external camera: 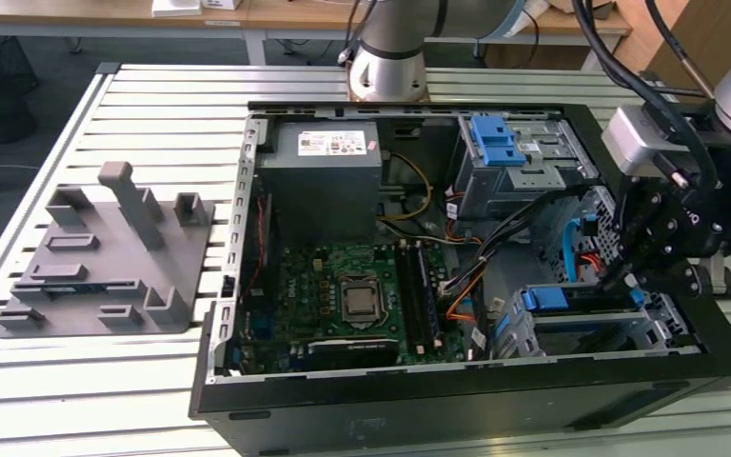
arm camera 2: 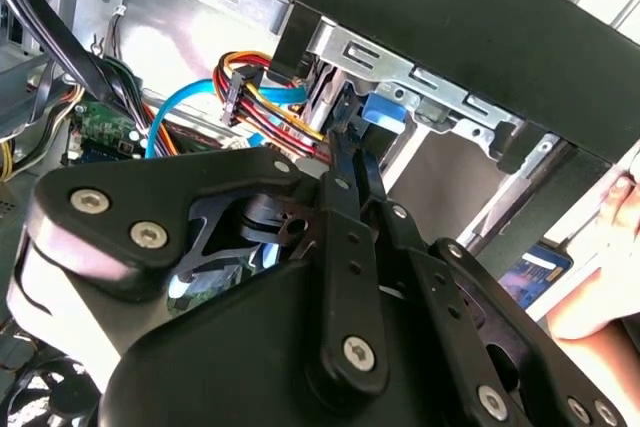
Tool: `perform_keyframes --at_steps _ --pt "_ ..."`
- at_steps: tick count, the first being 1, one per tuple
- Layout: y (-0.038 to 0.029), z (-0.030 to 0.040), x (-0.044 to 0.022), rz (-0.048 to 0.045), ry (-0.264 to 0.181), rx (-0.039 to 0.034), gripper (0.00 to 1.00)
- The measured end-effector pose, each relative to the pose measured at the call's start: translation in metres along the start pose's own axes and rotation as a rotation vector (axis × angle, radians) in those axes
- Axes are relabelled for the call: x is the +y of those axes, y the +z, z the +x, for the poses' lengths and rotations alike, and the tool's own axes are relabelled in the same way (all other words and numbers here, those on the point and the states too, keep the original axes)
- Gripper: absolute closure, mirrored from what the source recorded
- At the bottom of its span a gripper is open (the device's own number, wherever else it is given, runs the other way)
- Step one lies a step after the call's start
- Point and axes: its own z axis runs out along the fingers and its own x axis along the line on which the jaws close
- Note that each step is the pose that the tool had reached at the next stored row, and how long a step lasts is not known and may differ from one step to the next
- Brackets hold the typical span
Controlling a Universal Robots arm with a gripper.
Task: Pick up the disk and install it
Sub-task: 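Insert the first disk wire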
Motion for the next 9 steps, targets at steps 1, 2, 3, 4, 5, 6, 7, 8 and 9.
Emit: perform_keyframes --at_steps 1,2,3,4,5,6,7,8,9 --pt "0.0004 0.0 0.0 -0.0005 0.0 -0.0001 0.84" --pt "0.0008 0.0 -0.0001 -0.001 0.0 -0.0001 0.84" --pt "0.0011 0.0 -0.0001 -0.0016 0.0 -0.0005 0.84" --pt "0.0019 0.0 -0.0001 -0.0024 0.0 -0.0018 0.84" --pt "0.0027 -0.0001 -0.0003 -0.0032 0.0 -0.003 0.84" --pt "0.0033 -0.0001 -0.0005 -0.0037 0.0 -0.0034 0.84" --pt "0.0037 -0.0001 -0.0006 -0.0041 0.0 -0.0035 0.84" --pt "0.0037 -0.0001 -0.0006 -0.0041 0.0 -0.0035 0.84" --pt "0.0037 -0.0001 -0.0006 -0.0042 0.0 -0.0035 0.84"
